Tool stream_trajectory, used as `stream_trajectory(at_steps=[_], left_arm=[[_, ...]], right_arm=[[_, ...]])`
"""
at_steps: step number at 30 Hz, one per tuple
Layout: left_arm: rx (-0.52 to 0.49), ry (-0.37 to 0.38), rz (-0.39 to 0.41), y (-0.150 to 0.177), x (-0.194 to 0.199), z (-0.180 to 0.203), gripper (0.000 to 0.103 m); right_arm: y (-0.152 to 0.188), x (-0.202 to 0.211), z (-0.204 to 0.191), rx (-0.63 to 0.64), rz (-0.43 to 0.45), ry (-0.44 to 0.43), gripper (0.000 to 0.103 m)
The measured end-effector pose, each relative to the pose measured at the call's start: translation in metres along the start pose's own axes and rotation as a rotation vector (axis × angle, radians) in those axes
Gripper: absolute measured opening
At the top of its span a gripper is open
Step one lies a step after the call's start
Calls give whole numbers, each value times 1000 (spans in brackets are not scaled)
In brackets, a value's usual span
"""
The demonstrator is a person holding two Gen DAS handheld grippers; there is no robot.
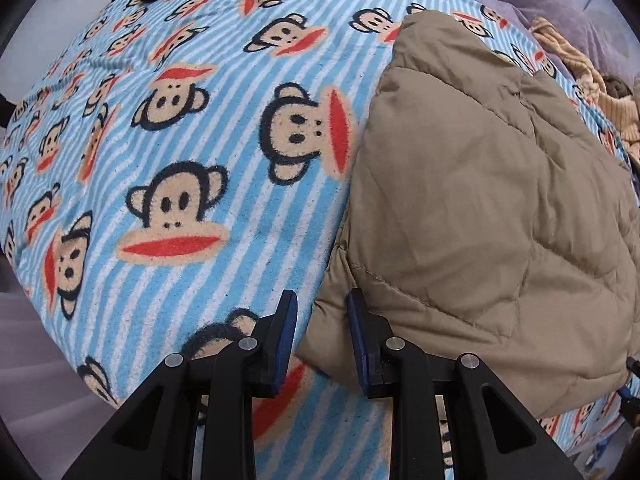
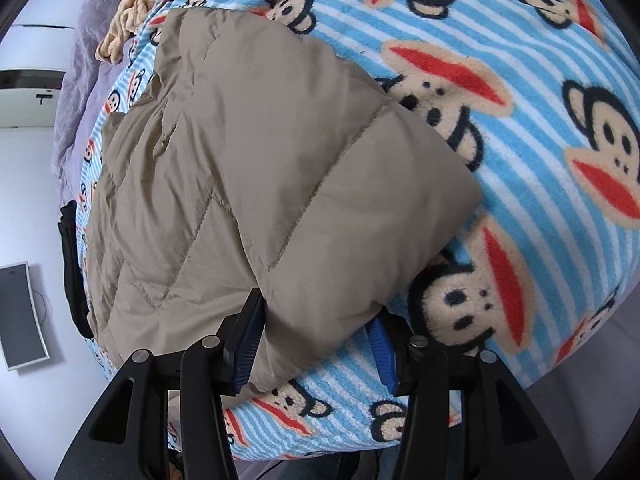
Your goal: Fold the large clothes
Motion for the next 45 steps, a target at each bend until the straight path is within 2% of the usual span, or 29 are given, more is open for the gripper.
stream_trajectory(at_steps=[3,7,12,13,14,15,16,18,19,20,28,31,38,42,45], left_arm=[[-22,-4,-6,2,14,4,28],[-54,28,14,9,42,16,28],[-125,57,51,15,71,45,28],[-137,63,54,17,76,49,28],[-144,67,56,18,78,55,33],[-148,70,57,21,82,58,71],[-144,68,72,25,90,62,103],[-150,64,131,27,102,65,103],[-157,65,128,29,104,67,103],[-154,66,125,31,106,68,103],[-122,41,143,44,122,73,103],[-117,39,138,50,127,74,103],[-169,58,100,52,121,85,103],[-210,66,91,41,117,89,103],[-231,69,91,27,113,87,103]], right_arm=[[9,10,-8,59,-25,6,54],[20,22,-31,151,-21,-10,63],[29,20,-67,248,-38,-30,64],[30,19,-74,265,-42,-39,64],[30,19,-81,281,-45,-48,65],[30,17,-85,293,-48,-53,65],[31,19,-89,309,-50,-59,65],[34,21,-96,341,-53,-65,67],[35,22,-99,354,-51,-66,70],[35,23,-102,365,-49,-68,78],[41,32,-105,431,-46,-52,79],[45,35,-104,458,-40,-41,91],[45,39,-117,496,2,-15,93],[43,31,-134,498,32,0,93],[47,18,-154,513,19,4,93]])
Point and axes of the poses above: each gripper's, at about its wrist camera, not at the fingertips, and x roughly against the way its jaws point, z to its right, y to its underside, the point moved 6 cm from there along -x, roughly the way its jaws point, and after that the axes turned 15 degrees about x, right-handed, at the moved point
